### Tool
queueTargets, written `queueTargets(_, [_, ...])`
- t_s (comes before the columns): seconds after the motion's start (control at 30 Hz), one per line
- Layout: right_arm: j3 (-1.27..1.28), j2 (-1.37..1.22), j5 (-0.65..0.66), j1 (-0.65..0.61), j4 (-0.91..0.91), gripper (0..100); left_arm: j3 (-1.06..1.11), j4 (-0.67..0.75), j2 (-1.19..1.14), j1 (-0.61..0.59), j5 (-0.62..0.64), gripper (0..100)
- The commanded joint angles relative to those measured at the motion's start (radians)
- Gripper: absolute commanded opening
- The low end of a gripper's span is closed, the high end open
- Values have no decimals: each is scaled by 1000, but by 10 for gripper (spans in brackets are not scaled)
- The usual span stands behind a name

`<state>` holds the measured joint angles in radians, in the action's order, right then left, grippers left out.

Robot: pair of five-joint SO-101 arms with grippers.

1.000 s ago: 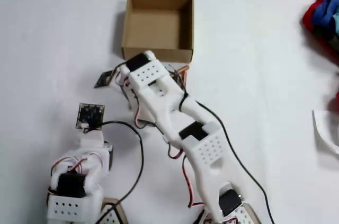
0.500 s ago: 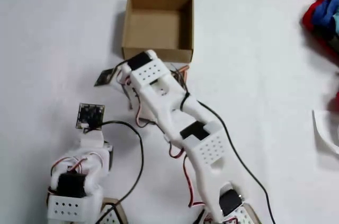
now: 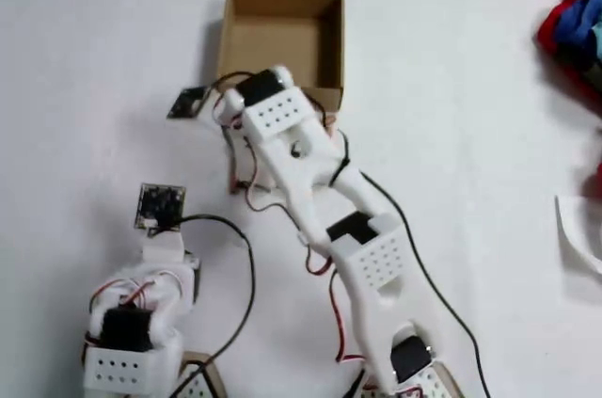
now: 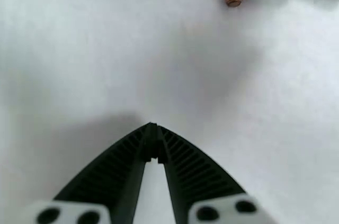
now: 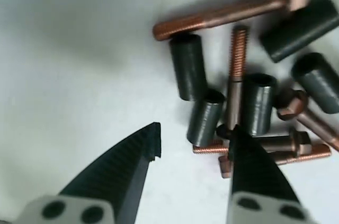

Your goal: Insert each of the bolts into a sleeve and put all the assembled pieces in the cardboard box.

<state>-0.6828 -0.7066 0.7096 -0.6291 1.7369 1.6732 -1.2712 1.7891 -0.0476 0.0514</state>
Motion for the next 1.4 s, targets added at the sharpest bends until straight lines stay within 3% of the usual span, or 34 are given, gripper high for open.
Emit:
queueTargets(0.0, [-43,36,5,33,19,212,21,-3,12,-9,-3,24])
queueTargets(0.53, [-54,-166,-5,51,19,211,21,-3,12,-9,-3,24])
queueTargets(1.1, [-55,-104,-201,50,24,214,21,-3,12,-9,-3,24])
queueTargets(1.37, [-8,36,-198,42,25,214,21,-3,12,-9,-3,24])
